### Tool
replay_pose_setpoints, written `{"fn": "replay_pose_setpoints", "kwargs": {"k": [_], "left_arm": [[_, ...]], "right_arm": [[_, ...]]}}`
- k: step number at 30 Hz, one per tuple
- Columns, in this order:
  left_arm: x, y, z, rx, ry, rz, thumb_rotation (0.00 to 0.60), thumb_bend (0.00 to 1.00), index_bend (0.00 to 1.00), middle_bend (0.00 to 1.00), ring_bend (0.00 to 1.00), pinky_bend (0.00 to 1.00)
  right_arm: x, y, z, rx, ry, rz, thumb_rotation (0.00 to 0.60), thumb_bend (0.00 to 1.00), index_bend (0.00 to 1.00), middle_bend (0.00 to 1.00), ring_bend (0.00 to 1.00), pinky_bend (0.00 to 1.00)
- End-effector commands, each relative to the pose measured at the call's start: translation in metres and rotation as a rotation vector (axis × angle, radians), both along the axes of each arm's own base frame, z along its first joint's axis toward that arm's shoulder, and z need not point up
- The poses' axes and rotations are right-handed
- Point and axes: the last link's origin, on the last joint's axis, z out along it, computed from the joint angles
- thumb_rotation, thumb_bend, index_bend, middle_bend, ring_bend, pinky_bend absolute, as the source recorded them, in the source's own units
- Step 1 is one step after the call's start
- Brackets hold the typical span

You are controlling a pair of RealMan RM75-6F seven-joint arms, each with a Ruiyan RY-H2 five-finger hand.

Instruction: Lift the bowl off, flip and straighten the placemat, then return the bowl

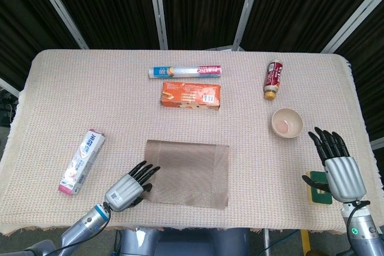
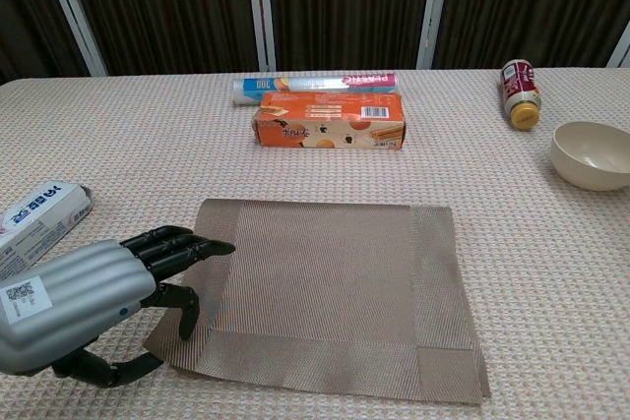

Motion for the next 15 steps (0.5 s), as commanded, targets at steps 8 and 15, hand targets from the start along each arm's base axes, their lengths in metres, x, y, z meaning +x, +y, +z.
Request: {"fn": "replay_pose_setpoints", "kwargs": {"k": [8,15], "left_arm": [[0.011,0.004,0.002,0.004,-0.030,0.002,0.600,0.43,0.58,0.00,0.00,0.00],[0.015,0.004,-0.001,-0.010,-0.027,0.011,0.600,0.47,0.68,0.00,0.00,0.00]], "right_arm": [[0.000,0.000,0.001,-0.002,-0.002,0.001,0.600,0.00,0.00,0.00,0.00,0.00],[0.000,0.000,0.001,-0.002,-0.001,0.001,0.600,0.00,0.00,0.00,0.00,0.00]]}}
